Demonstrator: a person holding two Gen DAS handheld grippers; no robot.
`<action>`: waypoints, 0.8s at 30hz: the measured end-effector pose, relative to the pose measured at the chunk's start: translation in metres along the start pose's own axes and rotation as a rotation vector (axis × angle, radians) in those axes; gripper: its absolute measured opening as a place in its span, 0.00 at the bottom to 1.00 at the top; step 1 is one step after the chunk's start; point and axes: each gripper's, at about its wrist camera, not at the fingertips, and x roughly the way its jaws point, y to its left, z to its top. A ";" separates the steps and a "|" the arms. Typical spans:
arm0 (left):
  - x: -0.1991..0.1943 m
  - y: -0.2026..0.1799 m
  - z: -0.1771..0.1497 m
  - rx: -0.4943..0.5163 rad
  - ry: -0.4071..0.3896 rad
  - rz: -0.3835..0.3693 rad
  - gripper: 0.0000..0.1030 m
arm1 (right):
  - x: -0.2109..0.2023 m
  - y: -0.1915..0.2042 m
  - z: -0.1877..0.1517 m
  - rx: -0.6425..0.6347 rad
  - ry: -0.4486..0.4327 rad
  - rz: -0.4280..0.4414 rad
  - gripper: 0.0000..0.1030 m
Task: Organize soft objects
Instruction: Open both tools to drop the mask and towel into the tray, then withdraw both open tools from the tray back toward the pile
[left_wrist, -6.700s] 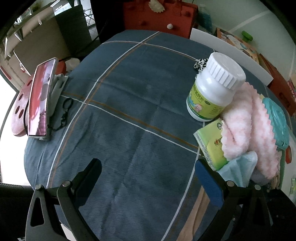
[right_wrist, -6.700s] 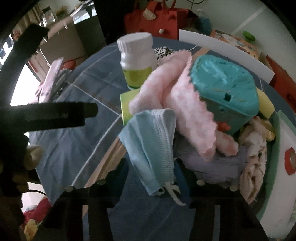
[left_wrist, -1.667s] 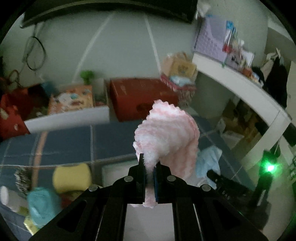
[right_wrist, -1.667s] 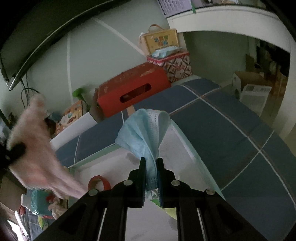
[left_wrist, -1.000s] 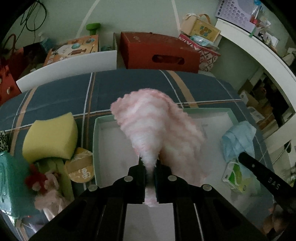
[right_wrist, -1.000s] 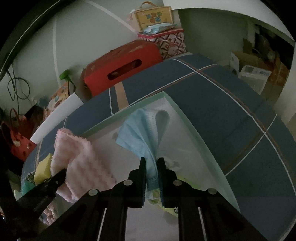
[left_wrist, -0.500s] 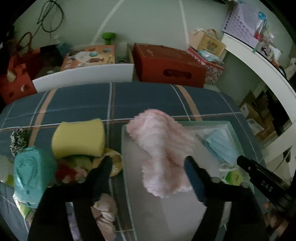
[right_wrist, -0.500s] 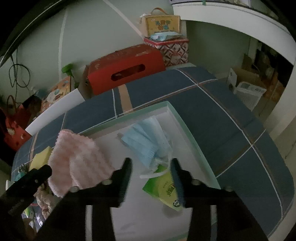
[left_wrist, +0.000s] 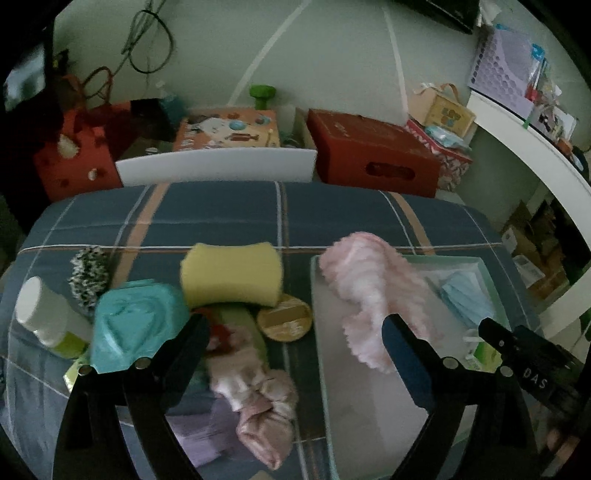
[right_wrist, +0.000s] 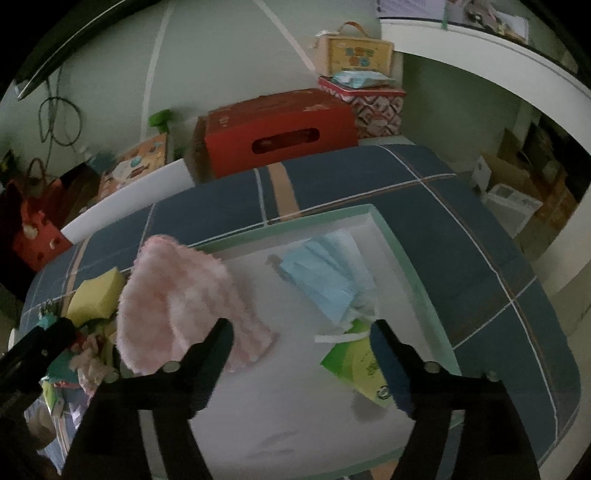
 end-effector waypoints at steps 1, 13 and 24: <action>-0.002 0.002 -0.001 -0.004 -0.003 0.004 0.92 | -0.001 0.002 -0.001 -0.006 -0.006 0.003 0.86; -0.033 0.064 -0.018 -0.115 -0.017 0.080 1.00 | -0.020 0.037 -0.006 -0.070 -0.118 0.016 1.00; -0.060 0.145 -0.038 -0.286 -0.047 0.210 1.00 | -0.039 0.085 -0.013 -0.133 -0.170 0.145 1.00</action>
